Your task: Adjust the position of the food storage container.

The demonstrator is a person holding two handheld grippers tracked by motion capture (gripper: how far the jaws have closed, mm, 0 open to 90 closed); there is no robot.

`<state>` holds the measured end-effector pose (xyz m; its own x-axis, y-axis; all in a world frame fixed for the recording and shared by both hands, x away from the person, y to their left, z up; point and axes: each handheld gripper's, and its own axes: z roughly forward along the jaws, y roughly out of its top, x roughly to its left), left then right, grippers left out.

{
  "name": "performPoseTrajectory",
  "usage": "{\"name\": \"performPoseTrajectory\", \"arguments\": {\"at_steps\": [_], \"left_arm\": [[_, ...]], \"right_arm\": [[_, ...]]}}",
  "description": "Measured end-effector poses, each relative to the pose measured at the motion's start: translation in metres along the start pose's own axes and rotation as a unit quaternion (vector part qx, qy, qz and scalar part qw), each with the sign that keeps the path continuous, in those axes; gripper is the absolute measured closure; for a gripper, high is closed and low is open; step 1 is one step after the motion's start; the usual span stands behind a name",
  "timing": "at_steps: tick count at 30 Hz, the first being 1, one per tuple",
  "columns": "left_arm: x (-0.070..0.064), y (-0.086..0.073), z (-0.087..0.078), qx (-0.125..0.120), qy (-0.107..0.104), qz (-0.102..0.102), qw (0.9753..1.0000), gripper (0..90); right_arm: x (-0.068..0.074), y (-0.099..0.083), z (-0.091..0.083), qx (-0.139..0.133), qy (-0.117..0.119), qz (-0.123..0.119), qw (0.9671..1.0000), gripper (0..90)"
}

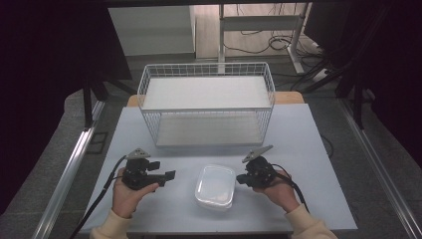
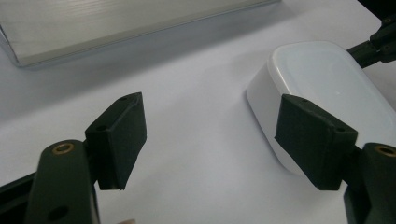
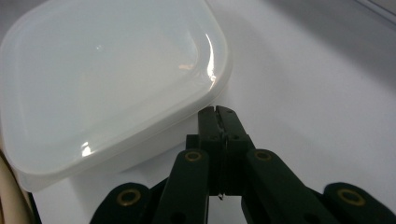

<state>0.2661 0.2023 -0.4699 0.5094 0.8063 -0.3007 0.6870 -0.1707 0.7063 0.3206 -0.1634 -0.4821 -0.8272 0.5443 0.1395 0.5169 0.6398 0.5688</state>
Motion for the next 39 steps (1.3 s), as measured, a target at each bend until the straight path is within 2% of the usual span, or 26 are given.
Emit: {"name": "performPoseTrajectory", "arguments": {"at_steps": [5,14,18,24,25,27,29,31,36,39], "left_arm": [[0.0,0.0,0.0,-0.001,0.0,0.001,1.0,24.5],[0.0,0.0,0.0,-0.001,0.0,0.001,1.0,24.4],[0.0,0.0,-0.002,-0.004,0.0,-0.001,1.0,24.4],[-0.001,0.0,-0.001,-0.005,-0.003,-0.003,1.0,24.4],[-0.001,0.0,-0.002,-0.006,-0.005,-0.003,1.0,24.3],[-0.002,0.0,-0.003,-0.009,-0.006,-0.005,0.9999,24.3],[-0.002,0.001,-0.005,-0.012,-0.005,-0.008,0.9999,24.1],[-0.005,0.002,-0.007,-0.018,-0.004,-0.009,0.9998,23.9],[-0.015,0.006,-0.01,-0.024,-0.01,0.005,0.9997,23.4],[-0.017,0.006,-0.01,-0.025,-0.016,0.005,0.9995,23.1]], "right_arm": [[0.003,0.009,0.007,0.0,0.003,-0.004,1.0,89.6],[0.002,0.013,0.014,-0.01,0.006,-0.002,0.9999,89.6],[0.003,0.01,0.002,-0.022,-0.004,0.0,0.9998,89.5],[0.004,-0.001,-0.028,-0.079,-0.013,0.022,0.9966,88.0],[0.004,-0.003,-0.031,-0.085,-0.012,0.023,0.9961,85.8],[0.004,-0.011,-0.038,-0.103,-0.009,0.029,0.9942,69.5],[0.004,-0.018,-0.043,-0.119,-0.014,0.041,0.9919,48.6],[0.003,-0.024,-0.047,-0.138,-0.018,0.055,0.9887,37.1],[-0.003,-0.027,-0.055,-0.158,-0.006,0.079,0.9842,27.7],[-0.004,-0.027,-0.055,-0.159,-0.004,0.087,0.9835,25.3]]}}
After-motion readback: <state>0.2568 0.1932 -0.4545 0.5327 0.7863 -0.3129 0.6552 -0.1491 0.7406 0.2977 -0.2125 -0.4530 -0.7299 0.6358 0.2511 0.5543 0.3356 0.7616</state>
